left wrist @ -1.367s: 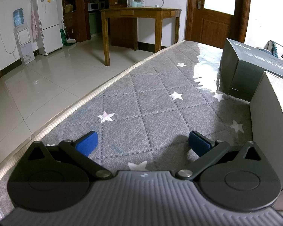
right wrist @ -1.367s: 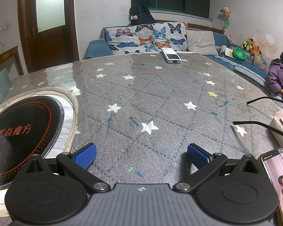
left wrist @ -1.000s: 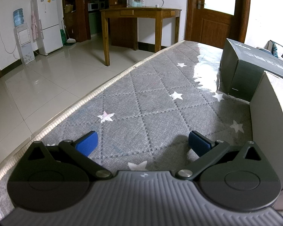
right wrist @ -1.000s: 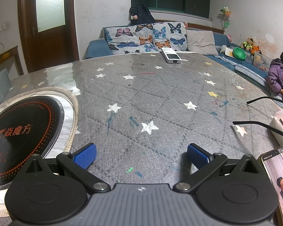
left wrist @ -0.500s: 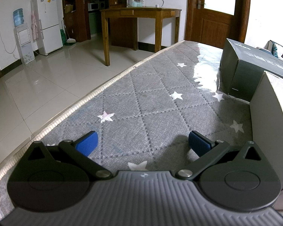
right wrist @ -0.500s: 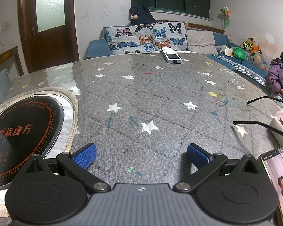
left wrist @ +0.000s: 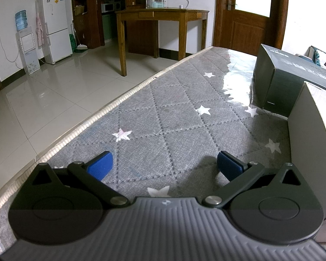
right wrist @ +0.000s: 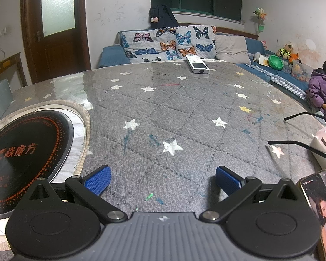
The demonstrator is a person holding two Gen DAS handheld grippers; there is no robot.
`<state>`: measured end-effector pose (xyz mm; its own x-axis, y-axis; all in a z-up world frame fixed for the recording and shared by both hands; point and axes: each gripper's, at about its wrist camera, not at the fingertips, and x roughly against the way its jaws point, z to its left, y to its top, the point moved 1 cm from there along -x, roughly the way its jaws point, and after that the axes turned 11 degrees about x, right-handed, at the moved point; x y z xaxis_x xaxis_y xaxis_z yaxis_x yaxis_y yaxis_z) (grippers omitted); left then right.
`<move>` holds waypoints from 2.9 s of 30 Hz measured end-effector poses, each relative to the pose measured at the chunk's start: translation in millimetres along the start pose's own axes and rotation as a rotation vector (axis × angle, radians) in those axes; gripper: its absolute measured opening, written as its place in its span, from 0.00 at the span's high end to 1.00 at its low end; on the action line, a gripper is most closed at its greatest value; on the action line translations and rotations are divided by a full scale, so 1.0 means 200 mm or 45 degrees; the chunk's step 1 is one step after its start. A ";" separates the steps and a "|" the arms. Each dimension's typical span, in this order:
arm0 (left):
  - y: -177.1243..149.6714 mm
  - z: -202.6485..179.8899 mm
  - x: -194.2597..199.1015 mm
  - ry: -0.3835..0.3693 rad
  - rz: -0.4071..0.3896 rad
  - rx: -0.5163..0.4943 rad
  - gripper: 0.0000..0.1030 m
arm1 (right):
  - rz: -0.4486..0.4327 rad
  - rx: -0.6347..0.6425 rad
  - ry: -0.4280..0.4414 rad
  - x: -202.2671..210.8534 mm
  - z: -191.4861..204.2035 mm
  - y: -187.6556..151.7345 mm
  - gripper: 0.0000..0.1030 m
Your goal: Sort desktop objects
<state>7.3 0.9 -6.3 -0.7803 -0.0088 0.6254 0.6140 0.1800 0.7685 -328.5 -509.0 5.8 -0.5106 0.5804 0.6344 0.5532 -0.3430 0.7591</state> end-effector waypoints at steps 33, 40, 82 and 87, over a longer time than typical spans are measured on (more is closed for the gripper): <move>-0.04 0.04 0.28 -0.033 0.081 -0.128 0.00 | 0.000 0.276 0.207 0.39 0.46 -0.06 0.00; -0.08 0.03 0.40 -0.113 0.072 -0.180 0.00 | -0.025 0.341 0.326 0.53 0.56 -0.07 0.00; -0.19 -0.20 0.80 -0.342 0.147 -0.460 0.00 | -0.170 0.812 0.927 1.17 1.14 -0.18 0.07; -0.20 -0.23 0.83 -0.390 0.169 -0.485 0.00 | -0.168 0.856 0.948 1.19 1.18 -0.21 0.08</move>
<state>-140.1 -53.1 73.1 -0.6568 0.2892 0.6964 0.6655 -0.2118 0.7157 -317.5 -181.6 91.5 -0.7482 -0.1035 0.6553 0.6015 0.3109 0.7359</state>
